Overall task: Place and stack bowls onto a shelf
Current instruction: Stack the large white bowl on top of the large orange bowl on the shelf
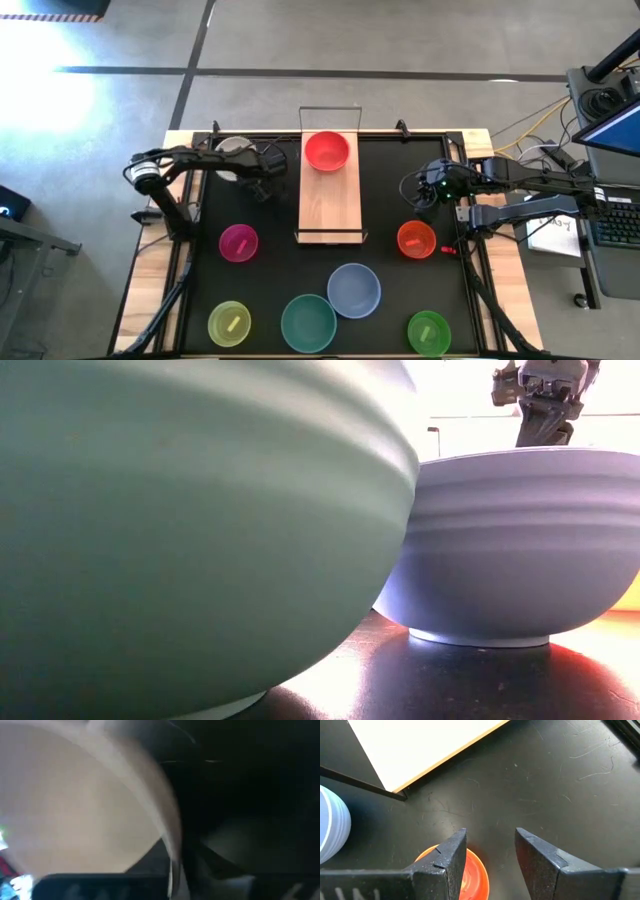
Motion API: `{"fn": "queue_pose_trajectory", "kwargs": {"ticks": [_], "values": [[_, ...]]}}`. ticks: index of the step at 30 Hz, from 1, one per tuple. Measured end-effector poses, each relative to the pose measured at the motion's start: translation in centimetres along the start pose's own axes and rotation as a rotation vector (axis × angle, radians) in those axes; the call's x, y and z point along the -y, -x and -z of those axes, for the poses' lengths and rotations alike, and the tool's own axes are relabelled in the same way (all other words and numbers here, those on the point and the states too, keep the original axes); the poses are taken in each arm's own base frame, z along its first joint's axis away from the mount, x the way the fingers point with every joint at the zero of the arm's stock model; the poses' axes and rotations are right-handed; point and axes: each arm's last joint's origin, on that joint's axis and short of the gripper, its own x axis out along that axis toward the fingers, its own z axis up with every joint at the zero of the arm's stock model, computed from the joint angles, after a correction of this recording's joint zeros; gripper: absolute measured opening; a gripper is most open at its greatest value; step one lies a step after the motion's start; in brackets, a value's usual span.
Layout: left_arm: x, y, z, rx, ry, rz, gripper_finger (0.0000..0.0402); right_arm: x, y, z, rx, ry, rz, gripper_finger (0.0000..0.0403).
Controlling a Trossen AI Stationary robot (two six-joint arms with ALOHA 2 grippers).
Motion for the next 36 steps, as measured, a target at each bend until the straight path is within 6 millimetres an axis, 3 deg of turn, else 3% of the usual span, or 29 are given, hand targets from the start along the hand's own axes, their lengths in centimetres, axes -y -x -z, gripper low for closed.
{"fn": "queue_pose_trajectory", "kwargs": {"ticks": [5,9,17,23,29,36], "values": [[-0.2,0.7,-0.4,0.009,-0.024,0.054,0.0002,0.0,0.0,0.0,0.001,0.0,0.0,0.0155],[-0.9,2.7,-1.9,0.062,-0.041,0.07,0.0001,0.0,0.0,0.0,0.0,0.0,0.0,0.0155],[-3.3,8.7,-6.3,0.292,-0.068,0.1,0.0,0.0,0.0,0.1,-0.006,0.001,0.003,0.0155],[-4.3,13.2,-8.0,0.451,-0.088,0.113,0.0,0.0,0.0,0.1,-0.006,0.001,0.005,0.0155],[-2.6,16.3,-8.0,0.561,-0.153,0.158,0.0,0.0,0.0,0.1,-0.006,0.001,0.005,0.0155],[0.3,17.5,-7.6,0.675,-0.247,0.216,0.0,0.0,0.0,0.1,-0.004,0.006,0.01,0.0155]]}}
